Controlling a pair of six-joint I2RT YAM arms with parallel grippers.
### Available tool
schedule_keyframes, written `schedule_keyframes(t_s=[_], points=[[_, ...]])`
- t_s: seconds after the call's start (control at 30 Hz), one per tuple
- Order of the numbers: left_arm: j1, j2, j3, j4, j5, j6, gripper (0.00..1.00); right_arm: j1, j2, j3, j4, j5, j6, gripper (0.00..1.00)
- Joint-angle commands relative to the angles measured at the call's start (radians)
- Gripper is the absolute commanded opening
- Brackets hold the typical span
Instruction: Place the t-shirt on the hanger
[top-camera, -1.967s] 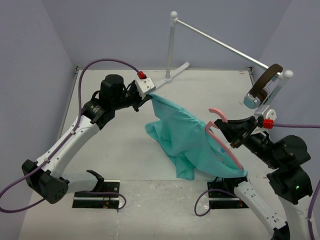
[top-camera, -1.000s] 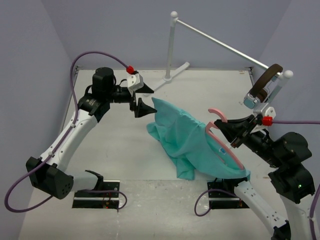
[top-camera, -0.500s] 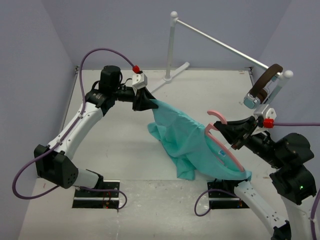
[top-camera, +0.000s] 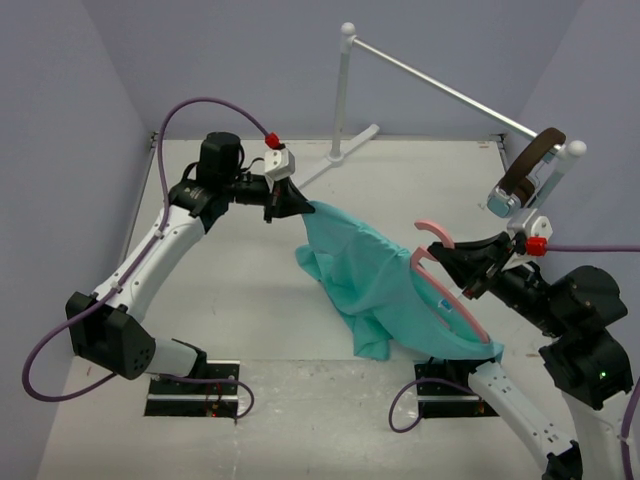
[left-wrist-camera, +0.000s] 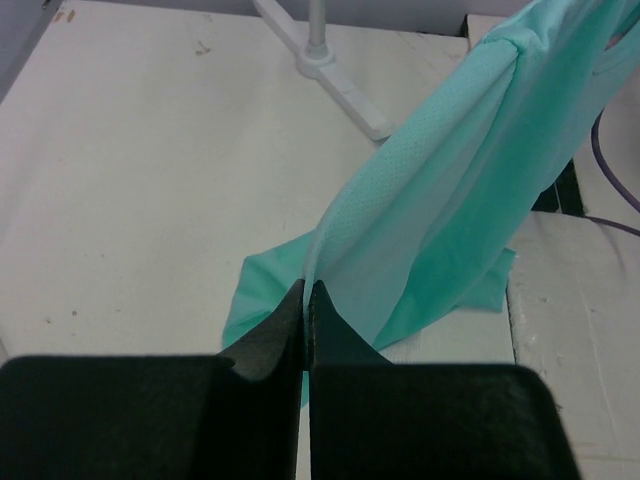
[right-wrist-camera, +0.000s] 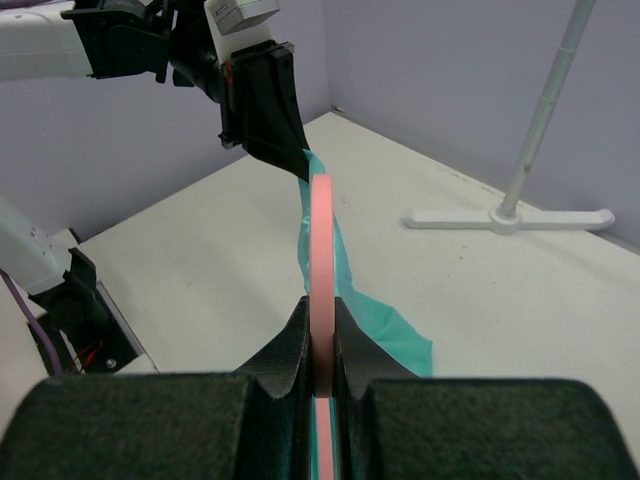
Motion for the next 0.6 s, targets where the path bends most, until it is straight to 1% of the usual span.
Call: schedule_keyframes(t_s=[0.0,0.1,0.17,0.2,0.3,0.33,0.4,0.5,0.57], points=[[0.002,-0.023,0.038,-0.003,-0.141,0.005,0.00,0.005,0.002,0.025,0.035,0.045,-0.009,0.00],[0.009,-0.036,0.025,0.041,-0.309,-0.041,0.00,0.004,0.001,0.024,0.035,0.087,-0.002,0.00],[0.024,-0.040,0.016,0.076,-0.389,-0.093,0.00,0.003,-0.003,0.024,0.035,0.104,0.003,0.00],[0.048,-0.040,0.013,0.091,-0.395,-0.119,0.00,0.004,-0.008,0.024,0.037,0.107,0.002,0.00],[0.101,-0.035,-0.006,0.168,-0.303,-0.213,0.00,0.004,-0.022,0.021,0.048,0.089,0.004,0.00],[0.110,-0.033,-0.011,0.179,-0.300,-0.228,0.00,0.004,-0.024,0.021,0.051,0.086,0.006,0.00],[0.123,-0.029,-0.015,0.208,-0.317,-0.271,0.00,0.004,-0.027,0.023,0.053,0.074,0.007,0.00],[0.156,-0.033,-0.027,0.237,-0.378,-0.313,0.00,0.004,-0.028,0.026,0.052,0.042,0.001,0.00],[0.182,-0.045,-0.047,0.281,-0.411,-0.377,0.00,0.004,-0.029,0.023,0.053,0.021,-0.007,0.00]])
